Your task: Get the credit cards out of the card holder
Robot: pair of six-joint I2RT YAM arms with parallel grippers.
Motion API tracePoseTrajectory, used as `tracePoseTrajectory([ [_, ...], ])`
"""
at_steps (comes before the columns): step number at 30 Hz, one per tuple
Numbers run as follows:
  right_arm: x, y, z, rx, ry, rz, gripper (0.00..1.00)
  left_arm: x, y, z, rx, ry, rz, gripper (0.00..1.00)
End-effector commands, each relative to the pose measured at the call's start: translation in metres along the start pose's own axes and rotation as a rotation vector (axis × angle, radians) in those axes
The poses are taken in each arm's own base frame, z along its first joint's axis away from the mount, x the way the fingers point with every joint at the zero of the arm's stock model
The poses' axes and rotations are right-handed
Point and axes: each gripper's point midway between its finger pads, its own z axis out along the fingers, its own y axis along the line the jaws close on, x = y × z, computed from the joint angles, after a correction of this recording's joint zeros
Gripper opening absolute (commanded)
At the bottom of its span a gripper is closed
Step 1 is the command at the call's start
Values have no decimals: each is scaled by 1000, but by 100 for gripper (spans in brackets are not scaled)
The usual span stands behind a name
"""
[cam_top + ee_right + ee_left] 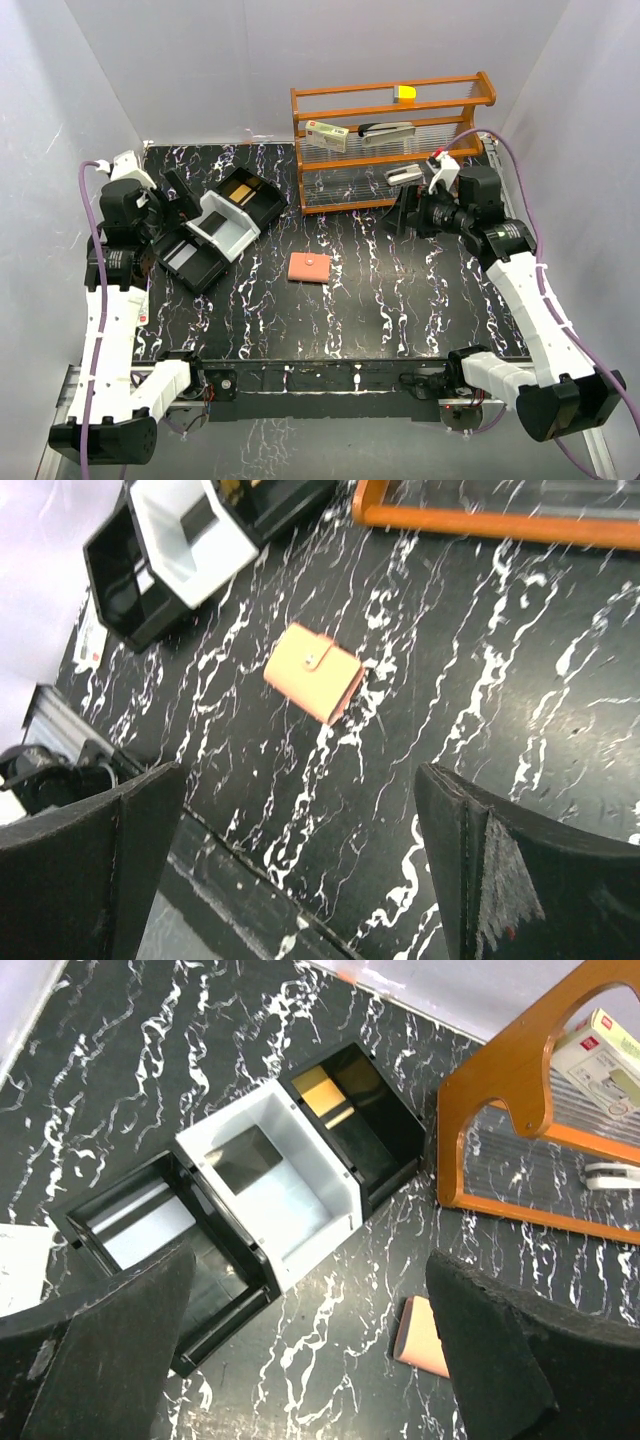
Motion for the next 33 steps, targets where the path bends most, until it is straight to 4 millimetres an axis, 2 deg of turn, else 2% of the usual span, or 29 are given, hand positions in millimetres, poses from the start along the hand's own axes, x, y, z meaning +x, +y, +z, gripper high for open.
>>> tracePoseTrajectory([
  [1,28,10,14,-78,120,28,98,21,-13,0,68,111,-25,99],
  [4,48,8,26,-67,201,39,98,38,-20,4,86,206,-87,99],
  [7,63,2,40,-19,259,42,98,56,-36,9,178,284,-110,99],
  [13,83,-3,69,63,338,21,98,81,-49,11,244,391,-198,99],
  [20,95,-8,108,165,403,-24,94,78,-54,-6,284,357,-219,99],
  [26,108,23,146,89,465,-104,88,84,-53,-15,297,335,-255,99],
  [30,118,27,172,116,503,-165,84,81,-53,-18,294,311,-270,99],
  [33,124,24,194,140,536,-208,83,76,-49,-19,274,287,-264,99],
])
